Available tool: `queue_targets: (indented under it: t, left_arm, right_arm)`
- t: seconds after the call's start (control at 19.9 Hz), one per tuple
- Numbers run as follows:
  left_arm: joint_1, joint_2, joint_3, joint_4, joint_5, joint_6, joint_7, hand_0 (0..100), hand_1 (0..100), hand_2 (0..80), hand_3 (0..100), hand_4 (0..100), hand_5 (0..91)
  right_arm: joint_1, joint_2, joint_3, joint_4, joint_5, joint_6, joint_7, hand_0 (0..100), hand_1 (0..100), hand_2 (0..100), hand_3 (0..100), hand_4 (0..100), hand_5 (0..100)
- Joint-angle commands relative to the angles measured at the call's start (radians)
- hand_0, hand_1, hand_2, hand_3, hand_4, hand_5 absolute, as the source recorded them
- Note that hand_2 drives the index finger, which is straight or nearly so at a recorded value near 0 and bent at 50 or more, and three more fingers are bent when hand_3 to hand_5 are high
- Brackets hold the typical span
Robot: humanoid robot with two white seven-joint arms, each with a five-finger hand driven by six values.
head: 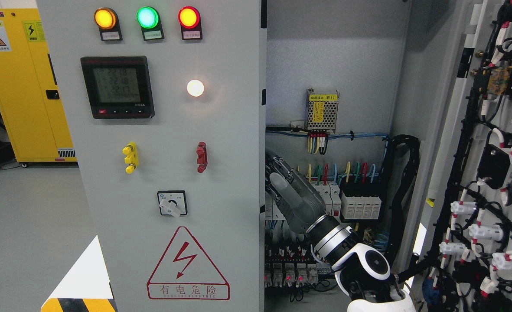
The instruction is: Open door with both hands
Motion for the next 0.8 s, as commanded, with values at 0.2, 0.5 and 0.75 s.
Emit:
queue_targets:
  t: [0.2,0.5,0.75]
  left_arm:
    - [-0.003,-0.007,0.0,-0.017,0.0,-0.001,-0.001,12,56,0.0,0,0,0.0]
    - [-0.003,-0.025,-0.001,-0.02,0.0,-0.001,-0.001,12,56,0.0,0,0,0.0]
    - [-0.006,-0.025,-0.001,-0.02,0.0,-0.001,0.001,12,56,0.0,0,0,0.0]
  right_arm:
    - [-0.025,-0.002,-0.022,0.061,-0.003,0.001,0.032,0,50,4,0,0,0]
    - [-0.027,0.0,-0.03,0.07,-0.003,0.001,0.143,0,50,4,0,0,0]
    - [-0.034,0.0,-0.047,0.09,-0.003,0.002,0.149,0,50,4,0,0,0]
